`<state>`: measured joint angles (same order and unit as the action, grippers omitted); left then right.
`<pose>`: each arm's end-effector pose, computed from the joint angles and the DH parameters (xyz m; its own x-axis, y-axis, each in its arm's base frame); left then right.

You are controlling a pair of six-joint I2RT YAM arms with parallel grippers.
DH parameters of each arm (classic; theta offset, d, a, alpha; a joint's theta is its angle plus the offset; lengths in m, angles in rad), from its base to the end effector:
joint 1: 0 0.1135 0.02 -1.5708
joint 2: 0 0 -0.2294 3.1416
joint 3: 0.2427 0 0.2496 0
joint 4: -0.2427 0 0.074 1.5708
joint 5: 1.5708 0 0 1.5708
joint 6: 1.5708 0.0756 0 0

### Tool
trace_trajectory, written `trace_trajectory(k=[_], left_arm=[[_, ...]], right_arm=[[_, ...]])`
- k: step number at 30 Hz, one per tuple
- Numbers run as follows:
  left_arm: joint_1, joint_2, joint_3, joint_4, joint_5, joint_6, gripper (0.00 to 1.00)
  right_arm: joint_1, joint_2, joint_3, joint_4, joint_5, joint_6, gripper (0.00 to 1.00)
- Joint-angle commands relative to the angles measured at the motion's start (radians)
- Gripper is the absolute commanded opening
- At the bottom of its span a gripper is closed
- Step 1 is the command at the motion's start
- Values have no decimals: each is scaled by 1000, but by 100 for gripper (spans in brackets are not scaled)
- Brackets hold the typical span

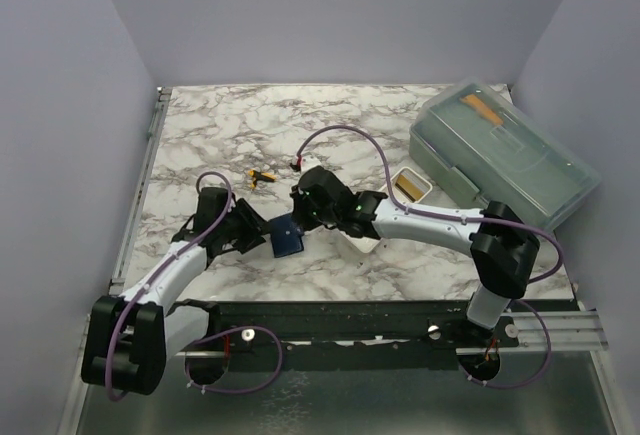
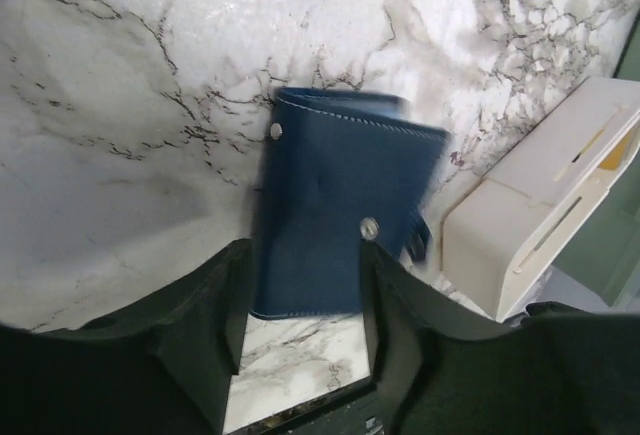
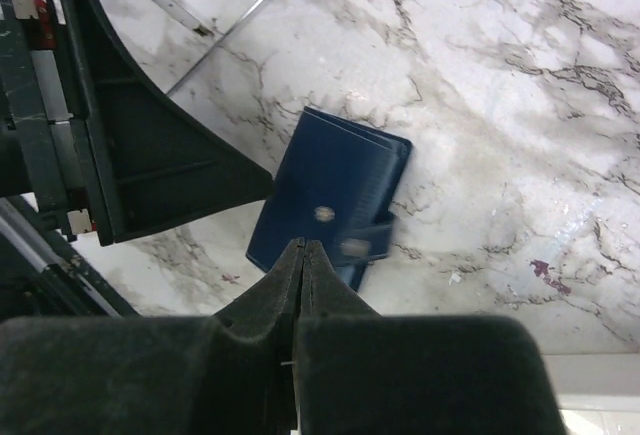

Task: Put the credit cards into the card holder
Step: Open the card holder at the center of the board.

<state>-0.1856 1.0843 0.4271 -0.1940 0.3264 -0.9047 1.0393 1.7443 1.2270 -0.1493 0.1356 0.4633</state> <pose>0.2286 -0.0676 0.1063 -0.7575 -0.6155 -0.2177 -0.3448 0.6603 -0.6672 0.2201 0.3542 0.1797 -0.6380 -0.2115 -0.7404 -0.5759 0.7694 0.2765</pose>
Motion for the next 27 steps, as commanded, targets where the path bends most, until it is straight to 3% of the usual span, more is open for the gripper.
trace_trajectory(k=[1,4,10,12,14,19,25,27], left_arm=[[-3,-115,-7,-15,16,-23,58],[-5,-196,-18,-13,14,-41,67],[-8,-155,6,-18,23,-18,69],[-12,-100,24,-35,20,-25,66],[-21,-49,31,-45,-4,-37,64],[-40,30,38,-42,-76,-50,63],[-55,61,52,-44,-87,-50,61],[-58,54,50,-44,-90,-49,61]], right_arm=[[4,-43,34,9,-63,2,0],[4,-43,28,10,-70,2,0],[4,-27,29,-41,-13,-13,2],[5,-5,26,-77,30,-32,22],[4,43,64,-150,58,-42,37],[12,156,126,-223,62,-26,56],[15,237,159,-239,144,-25,59],[15,257,167,-244,164,-17,51]])
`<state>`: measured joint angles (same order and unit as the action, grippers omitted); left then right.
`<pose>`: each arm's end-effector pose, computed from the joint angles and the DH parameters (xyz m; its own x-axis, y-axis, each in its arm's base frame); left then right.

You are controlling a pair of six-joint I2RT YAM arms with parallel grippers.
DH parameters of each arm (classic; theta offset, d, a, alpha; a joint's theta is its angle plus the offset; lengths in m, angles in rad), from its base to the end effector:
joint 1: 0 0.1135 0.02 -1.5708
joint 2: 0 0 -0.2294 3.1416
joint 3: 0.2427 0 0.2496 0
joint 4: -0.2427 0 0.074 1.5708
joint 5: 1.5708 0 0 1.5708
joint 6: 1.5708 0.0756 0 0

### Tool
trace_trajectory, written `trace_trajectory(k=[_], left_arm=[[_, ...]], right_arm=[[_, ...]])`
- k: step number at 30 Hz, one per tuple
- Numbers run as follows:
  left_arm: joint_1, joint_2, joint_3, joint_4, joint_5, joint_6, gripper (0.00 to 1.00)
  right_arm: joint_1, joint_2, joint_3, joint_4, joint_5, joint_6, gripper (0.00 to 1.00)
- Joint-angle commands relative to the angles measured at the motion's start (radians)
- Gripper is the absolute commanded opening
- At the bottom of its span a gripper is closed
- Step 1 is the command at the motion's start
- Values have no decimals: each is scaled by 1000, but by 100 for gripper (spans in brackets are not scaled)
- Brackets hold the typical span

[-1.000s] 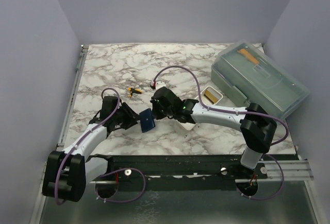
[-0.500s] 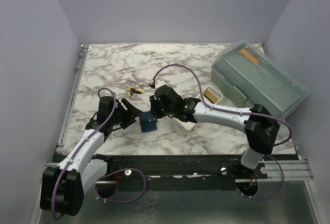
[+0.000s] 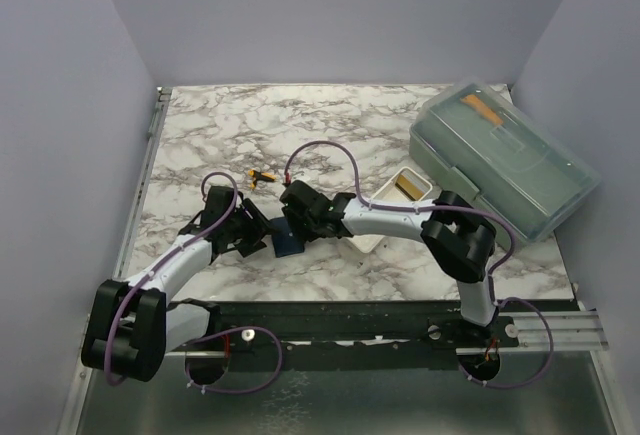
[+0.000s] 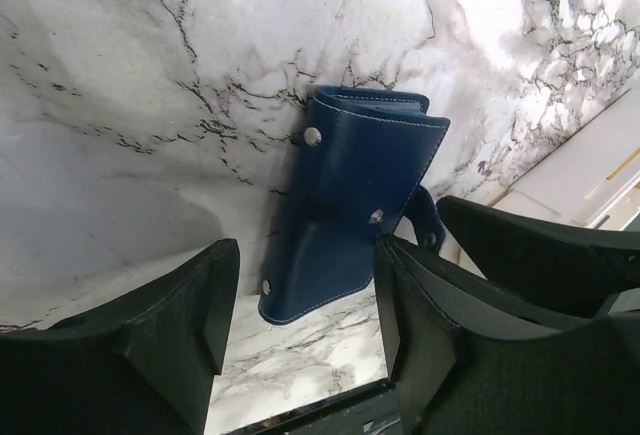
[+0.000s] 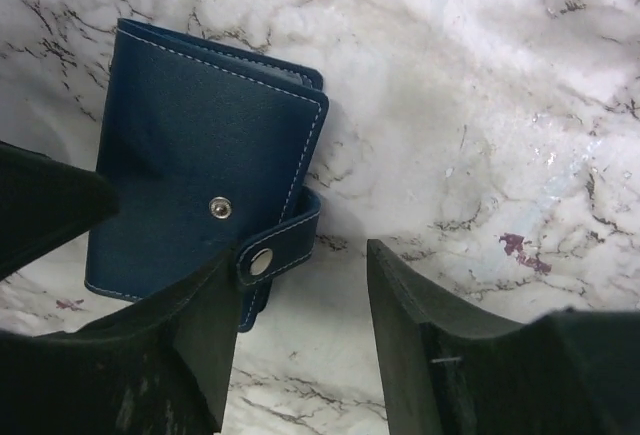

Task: Put the credit cards into the card holder
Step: Open the card holder at the center of the board.

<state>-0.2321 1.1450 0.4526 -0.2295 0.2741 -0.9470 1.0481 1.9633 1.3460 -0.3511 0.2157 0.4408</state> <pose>0.2276 -0.0748 0.0970 -0.7619 -0.6228 -0.1779 -0.4070 0.6740 -0.6165 0.2256 0.3591 0.1123 -0.7073 -0.3928 -0.5877 -0.5352 0.8407 0.0823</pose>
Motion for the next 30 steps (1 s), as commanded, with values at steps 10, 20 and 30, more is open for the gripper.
trace_trajectory(k=[10,20,30], left_arm=[[-24,-20,28,-8,-15,14,61],[-35,-79,41,-12,7,21,64],[-59,-128,69,-62,-54,-25,67]], right_arm=[[6,-56,-30,92,115,-26,0],[6,-171,-65,125,-33,-18,0],[6,-175,-72,152,-81,-14,0]])
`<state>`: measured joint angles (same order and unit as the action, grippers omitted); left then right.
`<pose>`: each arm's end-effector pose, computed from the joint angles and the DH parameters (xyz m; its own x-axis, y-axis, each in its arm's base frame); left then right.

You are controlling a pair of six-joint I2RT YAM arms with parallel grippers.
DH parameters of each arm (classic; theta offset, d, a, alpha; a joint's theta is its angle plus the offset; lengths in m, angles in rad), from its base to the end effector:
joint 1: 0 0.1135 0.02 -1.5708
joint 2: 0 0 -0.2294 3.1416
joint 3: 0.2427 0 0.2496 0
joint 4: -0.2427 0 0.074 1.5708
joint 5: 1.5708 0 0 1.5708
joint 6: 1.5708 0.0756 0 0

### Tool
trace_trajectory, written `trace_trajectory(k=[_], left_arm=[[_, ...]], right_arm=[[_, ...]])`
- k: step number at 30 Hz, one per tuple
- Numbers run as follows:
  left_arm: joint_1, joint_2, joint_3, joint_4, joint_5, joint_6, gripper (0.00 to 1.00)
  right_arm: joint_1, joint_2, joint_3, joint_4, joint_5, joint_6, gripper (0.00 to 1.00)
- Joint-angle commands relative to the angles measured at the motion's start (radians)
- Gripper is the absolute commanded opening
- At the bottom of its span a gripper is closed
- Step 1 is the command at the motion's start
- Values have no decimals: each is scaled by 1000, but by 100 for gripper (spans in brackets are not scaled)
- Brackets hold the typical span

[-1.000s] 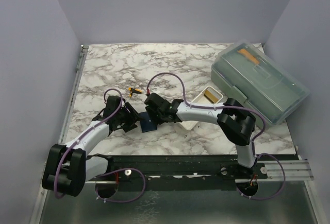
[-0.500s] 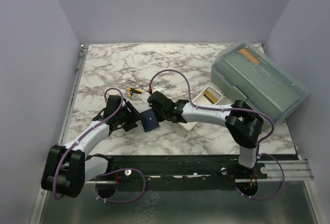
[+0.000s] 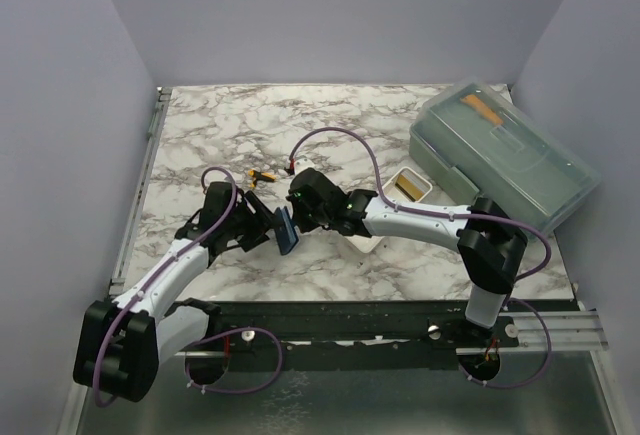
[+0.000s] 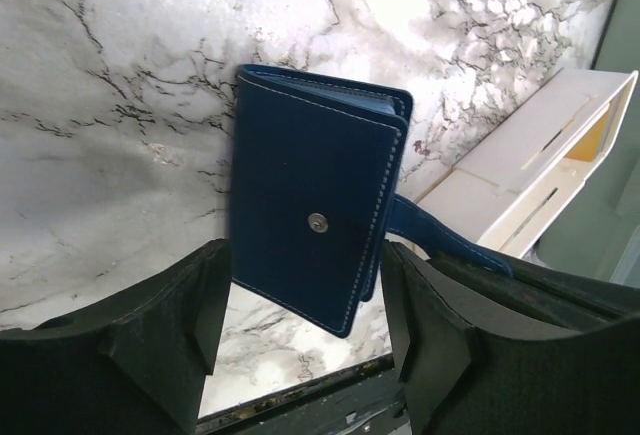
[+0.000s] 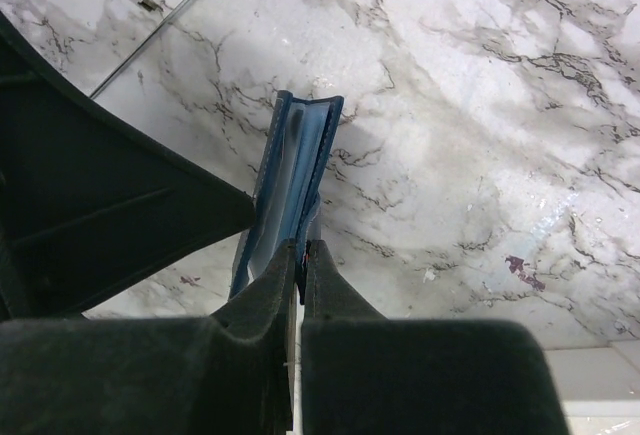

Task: Put the credit cards into the card holder
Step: Open the card holder at the center of the board.

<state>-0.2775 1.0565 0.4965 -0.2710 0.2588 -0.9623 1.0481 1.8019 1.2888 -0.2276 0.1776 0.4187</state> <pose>0.2288 -0.0853 0.1267 -0.7595 -0.6084 -0.2303 -0.3366 0.6705 -0.6612 0.2225 0.3595 0.1700 -0.6281 -0.2885 -0.7227 -0.5827 0.7899 0.1911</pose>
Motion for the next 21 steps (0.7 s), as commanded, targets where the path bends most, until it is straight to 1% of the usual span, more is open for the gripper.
trace_trajectory(k=[1,3,5,7,13,16,21], left_arm=[[-15,-36,30,-19,-34,-7,67],[-20,-23,38,-18,-24,-4,68],[-30,-5,54,-16,-19,11,73],[-40,9,65,-17,-20,29,75],[-45,15,59,-30,-67,60,62],[-46,43,80,-79,-101,83,54],[-45,36,94,-145,-165,93,50]], right_arm=[[6,-15,-16,28,-45,9,0],[6,-16,-15,20,-44,9,0],[6,-19,-17,20,-44,8,0],[6,-19,-16,21,-44,4,0],[6,-22,-6,13,-41,2,0],[6,-38,-17,15,-39,3,0],[6,-52,-30,8,-13,-5,0]])
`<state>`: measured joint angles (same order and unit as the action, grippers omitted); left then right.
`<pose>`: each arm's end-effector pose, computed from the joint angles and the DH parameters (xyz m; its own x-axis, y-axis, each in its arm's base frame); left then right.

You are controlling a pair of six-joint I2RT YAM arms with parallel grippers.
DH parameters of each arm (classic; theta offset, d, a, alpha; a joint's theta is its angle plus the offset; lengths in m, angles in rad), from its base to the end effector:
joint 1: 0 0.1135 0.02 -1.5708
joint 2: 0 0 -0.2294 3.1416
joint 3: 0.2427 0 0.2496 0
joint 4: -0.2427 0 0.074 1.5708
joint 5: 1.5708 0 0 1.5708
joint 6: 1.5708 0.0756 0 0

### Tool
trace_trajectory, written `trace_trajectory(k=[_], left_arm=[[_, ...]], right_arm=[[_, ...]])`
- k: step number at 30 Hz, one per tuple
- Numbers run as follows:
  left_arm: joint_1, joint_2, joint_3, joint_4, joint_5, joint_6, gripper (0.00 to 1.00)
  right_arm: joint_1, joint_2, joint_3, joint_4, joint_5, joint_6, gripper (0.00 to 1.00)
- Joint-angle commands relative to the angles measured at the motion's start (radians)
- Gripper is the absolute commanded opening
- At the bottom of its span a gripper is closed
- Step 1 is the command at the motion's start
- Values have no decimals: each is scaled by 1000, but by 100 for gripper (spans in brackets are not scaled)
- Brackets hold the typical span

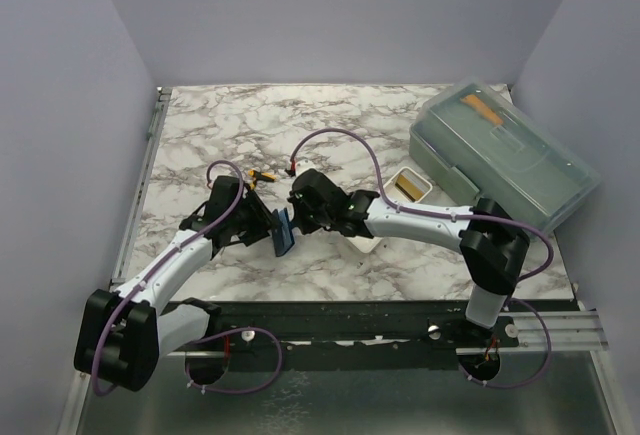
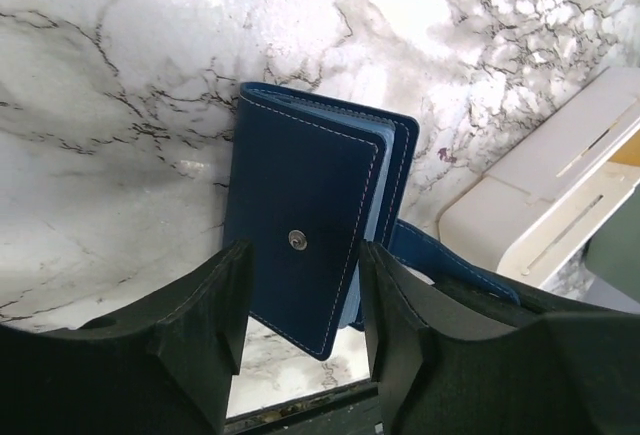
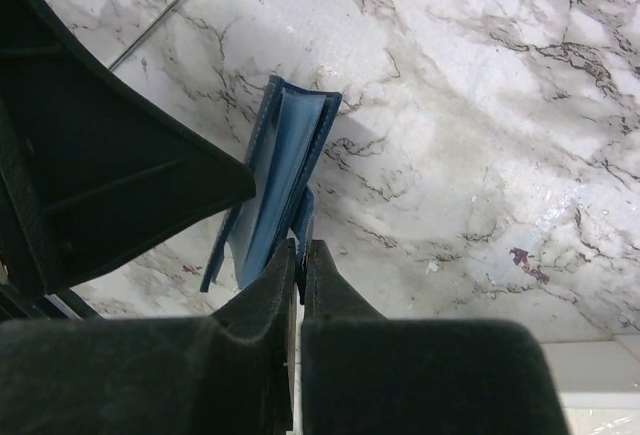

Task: Put the credit cards into the card holder
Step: Open the card holder at the center of the board.

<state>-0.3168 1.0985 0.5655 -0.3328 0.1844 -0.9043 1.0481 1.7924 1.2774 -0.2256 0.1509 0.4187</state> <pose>0.2341 -0.0913 0.1334 -0.7769 -0.5584 -0.2909 -0.3097 0.7411 -0.5957 0.2198 0.3588 0.1698 -0.6335 -0.2944 -0.7156 -0.5951 0.7765 0.2074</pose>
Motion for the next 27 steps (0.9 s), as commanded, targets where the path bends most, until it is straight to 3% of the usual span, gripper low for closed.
trace_trajectory(k=[1,7,14,16,21,27], left_arm=[[-6,-11,27,-102,-111,35,48],[-7,-63,21,-187,-177,4,35],[-6,-129,-12,-166,-215,-5,9],[-6,-131,-18,-164,-216,-6,0],[-6,-126,-41,-144,-223,-9,0],[-6,-134,-52,-140,-221,-13,0]], right_arm=[[5,-43,-23,6,21,-6,0],[-44,-31,-78,43,27,-4,0],[-50,31,-53,-4,80,-36,3],[-50,38,-22,-52,114,-32,14],[-47,53,112,-239,162,-22,53],[-42,-4,121,-187,-7,11,69]])
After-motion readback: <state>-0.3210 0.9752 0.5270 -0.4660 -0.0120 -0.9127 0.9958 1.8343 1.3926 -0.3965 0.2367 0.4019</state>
